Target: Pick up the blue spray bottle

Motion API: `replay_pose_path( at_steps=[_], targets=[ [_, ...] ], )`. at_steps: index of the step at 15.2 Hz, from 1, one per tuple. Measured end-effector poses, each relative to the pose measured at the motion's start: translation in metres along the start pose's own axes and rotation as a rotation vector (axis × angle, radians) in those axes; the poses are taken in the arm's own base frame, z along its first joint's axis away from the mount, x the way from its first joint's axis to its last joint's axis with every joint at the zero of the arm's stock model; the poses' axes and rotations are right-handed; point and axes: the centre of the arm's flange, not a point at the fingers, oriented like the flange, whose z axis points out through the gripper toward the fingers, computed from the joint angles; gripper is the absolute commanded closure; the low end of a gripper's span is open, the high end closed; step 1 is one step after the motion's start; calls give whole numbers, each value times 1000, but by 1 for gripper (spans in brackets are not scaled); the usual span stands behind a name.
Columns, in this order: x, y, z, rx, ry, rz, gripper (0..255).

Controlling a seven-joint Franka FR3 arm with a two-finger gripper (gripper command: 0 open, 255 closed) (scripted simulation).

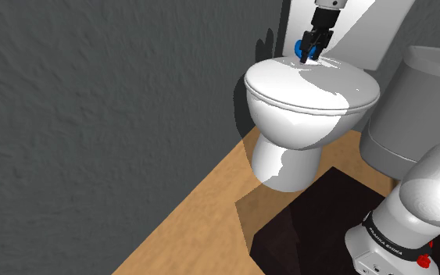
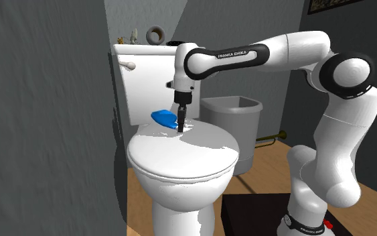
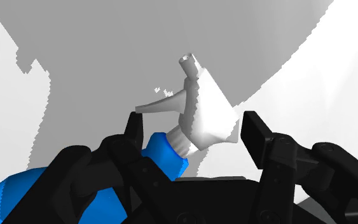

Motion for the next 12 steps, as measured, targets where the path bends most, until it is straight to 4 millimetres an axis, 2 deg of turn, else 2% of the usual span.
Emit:
replay_pose_path(
  at_steps=[12],
  targets=[
    [4, -4, -61, 0, 0, 0, 255]
  ],
)
